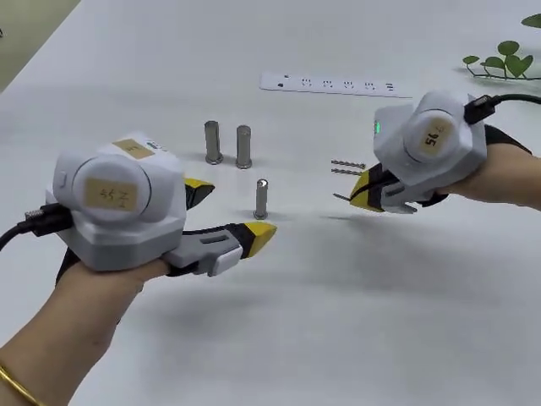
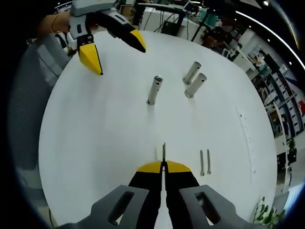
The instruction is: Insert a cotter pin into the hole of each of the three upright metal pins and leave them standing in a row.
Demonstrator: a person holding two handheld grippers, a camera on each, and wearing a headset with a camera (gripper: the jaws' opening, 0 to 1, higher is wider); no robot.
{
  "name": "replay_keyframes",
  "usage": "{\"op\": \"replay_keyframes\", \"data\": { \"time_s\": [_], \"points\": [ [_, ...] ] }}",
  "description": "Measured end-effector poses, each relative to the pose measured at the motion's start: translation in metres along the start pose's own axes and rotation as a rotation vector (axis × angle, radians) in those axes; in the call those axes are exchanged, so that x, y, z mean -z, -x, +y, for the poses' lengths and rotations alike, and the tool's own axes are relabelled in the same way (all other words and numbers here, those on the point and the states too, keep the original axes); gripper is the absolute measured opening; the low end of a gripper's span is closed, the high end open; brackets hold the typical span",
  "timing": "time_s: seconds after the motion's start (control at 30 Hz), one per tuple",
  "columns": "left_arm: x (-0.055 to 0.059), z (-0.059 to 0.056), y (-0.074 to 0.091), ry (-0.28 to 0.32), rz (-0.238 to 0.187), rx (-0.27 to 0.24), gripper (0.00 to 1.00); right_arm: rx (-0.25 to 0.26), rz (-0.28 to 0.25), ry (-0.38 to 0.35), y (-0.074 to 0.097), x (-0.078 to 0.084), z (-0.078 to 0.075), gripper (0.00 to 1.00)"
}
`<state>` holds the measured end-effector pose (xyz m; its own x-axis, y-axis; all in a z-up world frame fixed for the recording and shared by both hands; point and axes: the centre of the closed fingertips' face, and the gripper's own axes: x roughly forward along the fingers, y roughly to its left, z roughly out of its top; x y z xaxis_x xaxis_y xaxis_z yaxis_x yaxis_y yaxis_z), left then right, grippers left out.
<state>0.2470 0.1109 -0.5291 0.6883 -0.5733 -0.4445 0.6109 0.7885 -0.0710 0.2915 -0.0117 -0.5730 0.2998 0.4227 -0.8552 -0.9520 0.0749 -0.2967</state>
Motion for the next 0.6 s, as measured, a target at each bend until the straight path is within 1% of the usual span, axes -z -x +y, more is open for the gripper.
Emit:
{"op": "replay_keyframes", "data": {
  "time_s": [0.07,0.2,0.3,0.37,0.43,0.53,0.57,0.6],
  "points": [
    [-0.002,-0.004,0.001,-0.004,-0.009,0.011,0.48,0.005,-0.021,0.024,0.004,-0.007,0.006,0.0],
    [-0.004,-0.011,0.0,0.004,-0.009,0.031,0.43,0.017,-0.058,0.061,0.011,-0.022,0.015,0.0],
    [-0.004,-0.018,0.0,0.03,-0.007,0.058,0.39,0.028,-0.081,0.102,0.015,-0.033,0.021,0.0],
    [-0.004,-0.021,0.0,0.05,-0.006,0.069,0.36,0.034,-0.099,0.119,0.019,-0.04,0.024,0.0],
    [-0.005,-0.024,-0.001,0.074,-0.005,0.084,0.34,0.035,-0.106,0.131,0.021,-0.044,0.026,0.0],
    [-0.009,-0.03,-0.001,0.109,-0.018,0.113,0.31,0.053,-0.122,0.175,0.021,-0.051,0.026,0.0],
    [-0.011,-0.032,-0.001,0.135,-0.025,0.126,0.3,0.055,-0.127,0.182,0.022,-0.053,0.027,0.0],
    [-0.012,-0.034,-0.001,0.146,-0.029,0.138,0.29,0.057,-0.135,0.189,0.023,-0.056,0.028,0.0]
  ]
}}
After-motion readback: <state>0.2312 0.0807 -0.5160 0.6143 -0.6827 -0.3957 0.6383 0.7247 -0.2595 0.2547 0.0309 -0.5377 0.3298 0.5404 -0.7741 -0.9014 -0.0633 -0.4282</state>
